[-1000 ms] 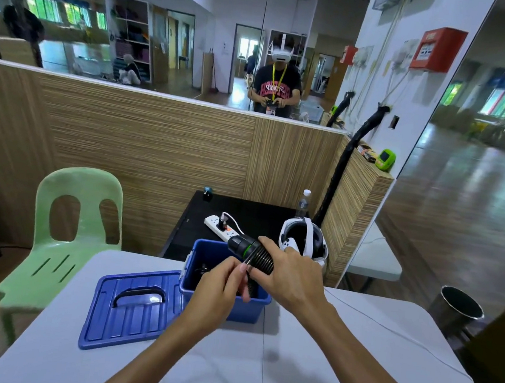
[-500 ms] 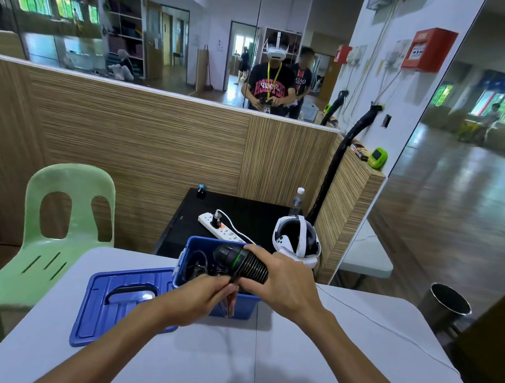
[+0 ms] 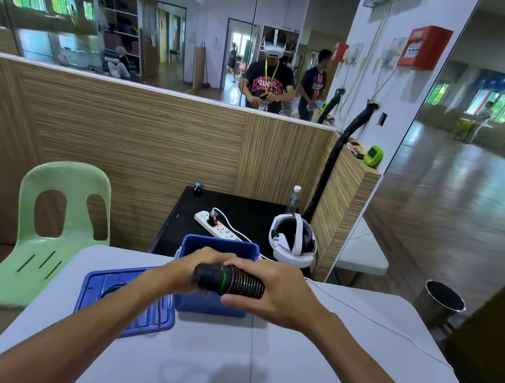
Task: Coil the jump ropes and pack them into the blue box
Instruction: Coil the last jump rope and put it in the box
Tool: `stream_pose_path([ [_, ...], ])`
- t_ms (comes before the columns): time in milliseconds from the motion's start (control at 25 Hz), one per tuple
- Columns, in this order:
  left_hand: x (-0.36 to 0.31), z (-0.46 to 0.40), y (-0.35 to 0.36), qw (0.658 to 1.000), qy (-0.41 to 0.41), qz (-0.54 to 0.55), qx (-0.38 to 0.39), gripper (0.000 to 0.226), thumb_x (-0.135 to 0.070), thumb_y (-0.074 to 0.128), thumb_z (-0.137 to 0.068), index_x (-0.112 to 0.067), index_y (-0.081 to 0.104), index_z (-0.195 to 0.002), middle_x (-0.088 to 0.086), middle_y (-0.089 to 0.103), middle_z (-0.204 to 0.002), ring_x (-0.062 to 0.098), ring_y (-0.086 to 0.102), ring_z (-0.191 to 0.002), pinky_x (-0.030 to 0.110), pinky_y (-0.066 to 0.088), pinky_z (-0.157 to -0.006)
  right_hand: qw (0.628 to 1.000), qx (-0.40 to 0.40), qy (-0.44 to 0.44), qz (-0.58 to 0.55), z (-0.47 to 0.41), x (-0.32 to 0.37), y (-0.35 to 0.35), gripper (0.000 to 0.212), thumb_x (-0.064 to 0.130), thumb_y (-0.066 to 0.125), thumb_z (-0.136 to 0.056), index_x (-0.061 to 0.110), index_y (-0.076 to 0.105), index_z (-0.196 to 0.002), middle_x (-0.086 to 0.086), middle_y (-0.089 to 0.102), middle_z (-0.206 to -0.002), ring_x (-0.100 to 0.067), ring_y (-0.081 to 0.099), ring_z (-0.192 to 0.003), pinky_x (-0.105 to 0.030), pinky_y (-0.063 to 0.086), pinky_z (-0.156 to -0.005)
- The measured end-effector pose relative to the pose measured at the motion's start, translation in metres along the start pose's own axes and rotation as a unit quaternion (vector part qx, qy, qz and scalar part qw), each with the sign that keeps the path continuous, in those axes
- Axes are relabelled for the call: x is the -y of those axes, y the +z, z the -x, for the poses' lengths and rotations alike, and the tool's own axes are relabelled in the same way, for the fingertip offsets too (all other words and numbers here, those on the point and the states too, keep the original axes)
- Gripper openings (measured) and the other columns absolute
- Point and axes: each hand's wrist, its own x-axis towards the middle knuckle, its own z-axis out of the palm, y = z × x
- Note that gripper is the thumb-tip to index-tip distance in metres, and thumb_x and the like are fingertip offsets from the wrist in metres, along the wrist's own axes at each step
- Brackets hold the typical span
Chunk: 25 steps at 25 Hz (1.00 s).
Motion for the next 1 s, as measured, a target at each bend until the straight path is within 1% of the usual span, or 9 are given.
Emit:
stream_pose_path([
  [80,0.009,-0.009,-0.01,0.995,0.021,-0.07,-0.061,0.034,-0.043,0.055,-0.093,-0.025,0.046,-0.066,-0.008,0.047,-0.063,0.008,0.043,-0.06,0.037,0.039,-0.063,0.999,0.016,-0.033,0.027,0.008,0.006,0.004,0.058,0.077,0.053,-0.08,0.045,0.05,-0.128,0.012,0.064,-0.093,-0.005,0.058,-0.083,-0.027,0.047,-0.073],
  [160,0.005,-0.013,-0.021,0.978,0.036,-0.204,-0.018,0.039,-0.05,0.04,-0.099,-0.027,0.046,-0.068,-0.01,0.046,-0.06,0.006,0.042,-0.057,0.033,0.038,-0.061,0.997,0.026,-0.043,0.06,0.016,0.008,0.008,0.058,0.078,0.052,-0.08,0.044,0.051,-0.127,0.012,0.062,-0.088,-0.006,0.056,-0.078,-0.022,0.04,-0.066],
  [200,-0.003,-0.013,-0.027,0.957,0.029,-0.288,0.011,0.038,-0.048,0.037,-0.1,-0.026,0.05,-0.072,-0.012,0.046,-0.06,0.004,0.045,-0.056,0.03,0.038,-0.06,0.996,0.024,-0.043,0.071,0.016,0.008,0.009,0.059,0.079,0.051,-0.08,0.044,0.052,-0.127,0.011,0.061,-0.087,-0.008,0.056,-0.076,-0.022,0.037,-0.064],
  [280,-0.015,-0.016,-0.035,0.933,-0.003,-0.357,0.05,0.031,-0.042,0.039,-0.101,-0.025,0.058,-0.083,-0.017,0.049,-0.066,0.004,0.052,-0.065,0.026,0.039,-0.062,0.994,0.019,-0.045,0.098,0.014,0.005,0.011,0.06,0.081,0.048,-0.08,0.042,0.053,-0.126,0.01,0.061,-0.085,-0.011,0.056,-0.073,-0.023,0.035,-0.061],
  [400,-0.032,-0.021,-0.037,0.909,-0.048,-0.397,0.121,0.013,-0.027,0.051,-0.097,-0.025,0.063,-0.102,-0.01,0.061,-0.089,0.014,0.061,-0.087,0.025,0.041,-0.068,0.988,0.01,-0.067,0.135,0.011,0.001,0.018,0.061,0.08,0.046,-0.081,0.037,0.055,-0.124,0.006,0.062,-0.082,-0.014,0.056,-0.067,-0.025,0.038,-0.057],
  [600,-0.04,-0.017,-0.049,0.936,-0.049,-0.27,0.222,0.016,-0.038,0.072,-0.082,-0.023,0.069,-0.085,-0.011,0.066,-0.081,0.006,0.058,-0.076,0.025,0.048,-0.07,0.985,-0.014,-0.088,0.151,0.016,-0.012,0.029,0.059,0.075,0.051,-0.081,0.031,0.059,-0.12,0.004,0.064,-0.083,-0.015,0.059,-0.064,-0.02,0.034,-0.056],
  [680,-0.036,-0.015,-0.05,0.95,-0.044,-0.25,0.181,0.019,-0.04,0.067,-0.086,-0.022,0.07,-0.084,-0.007,0.066,-0.077,0.007,0.058,-0.07,0.026,0.048,-0.068,0.985,-0.025,-0.088,0.146,0.015,-0.013,0.032,0.06,0.075,0.051,-0.081,0.031,0.058,-0.122,0.004,0.064,-0.084,-0.014,0.059,-0.065,-0.02,0.037,-0.056],
  [840,-0.028,-0.013,-0.044,0.958,-0.042,-0.283,0.032,0.029,-0.045,0.055,-0.093,-0.022,0.065,-0.079,-0.009,0.061,-0.07,0.005,0.056,-0.061,0.026,0.046,-0.059,0.977,-0.053,-0.105,0.177,0.009,-0.012,0.035,0.062,0.074,0.052,-0.08,0.029,0.057,-0.122,0.003,0.062,-0.08,-0.015,0.056,-0.061,-0.021,0.037,-0.052],
  [1000,-0.025,-0.01,-0.035,0.97,-0.069,-0.23,-0.047,0.033,-0.043,0.053,-0.095,-0.019,0.065,-0.076,-0.007,0.062,-0.067,0.006,0.057,-0.058,0.023,0.045,-0.054,0.97,-0.066,-0.116,0.203,0.01,-0.012,0.039,0.061,0.073,0.053,-0.08,0.028,0.058,-0.12,0.003,0.058,-0.075,-0.016,0.053,-0.056,-0.023,0.039,-0.05],
])
